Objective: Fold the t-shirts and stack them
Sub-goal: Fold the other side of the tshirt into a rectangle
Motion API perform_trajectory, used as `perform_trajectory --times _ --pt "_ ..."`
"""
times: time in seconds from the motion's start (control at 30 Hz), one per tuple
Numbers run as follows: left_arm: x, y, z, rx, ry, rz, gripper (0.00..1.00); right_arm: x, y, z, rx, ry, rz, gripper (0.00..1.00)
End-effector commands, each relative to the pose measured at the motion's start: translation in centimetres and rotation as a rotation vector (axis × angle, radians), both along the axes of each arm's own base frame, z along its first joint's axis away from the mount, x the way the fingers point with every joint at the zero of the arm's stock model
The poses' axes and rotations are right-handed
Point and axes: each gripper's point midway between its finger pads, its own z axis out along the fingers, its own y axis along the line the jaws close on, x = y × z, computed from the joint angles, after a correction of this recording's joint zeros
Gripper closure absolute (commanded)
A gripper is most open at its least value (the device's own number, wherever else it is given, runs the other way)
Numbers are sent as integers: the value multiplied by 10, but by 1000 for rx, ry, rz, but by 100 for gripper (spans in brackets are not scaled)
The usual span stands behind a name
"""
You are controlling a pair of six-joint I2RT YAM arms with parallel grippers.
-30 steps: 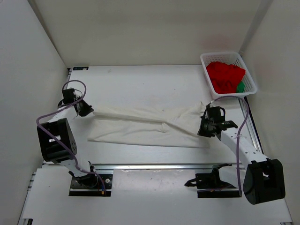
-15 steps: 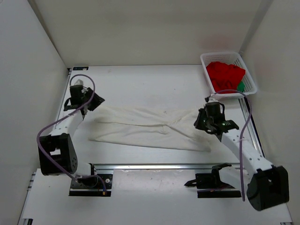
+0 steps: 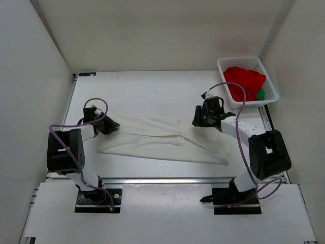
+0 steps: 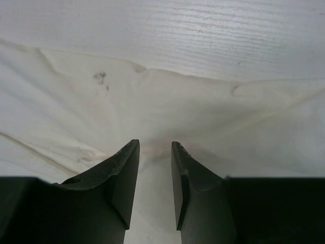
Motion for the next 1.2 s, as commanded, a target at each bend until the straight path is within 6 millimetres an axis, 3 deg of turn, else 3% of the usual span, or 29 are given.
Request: perform_trajectory --times 0.0,0.37,0.4,0.47,0.57,0.7,0.77,1.0,1.17 --pt "17 -10 31 -25 -124 -31 61 18 12 11 0 -64 42 70" --pt "15 -18 31 -30 -125 -53 62 0 8 -25 -53 15 40 71" --pt "15 -16 30 -23 -124 -47 62 -1 7 -27 -59 19 42 73" --pt "17 -17 36 -22 -142 -51 62 -4 12 -25 -64 21 51 87" --pt "17 -16 39 -20 -150 -48 62 -11 10 -16 -95 1 39 92" --pt "16 -23 38 -24 -151 -64 61 -15 4 -14 -112 -5 28 74" --pt "16 -25 38 -27 -152 -68 61 -13 1 -17 -120 7 23 71" --pt "16 -25 42 -30 -163 -69 62 -8 -3 -31 -141 48 19 71" --pt "16 -28 44 -37 -171 -80 62 -9 5 -26 -124 6 35 84"
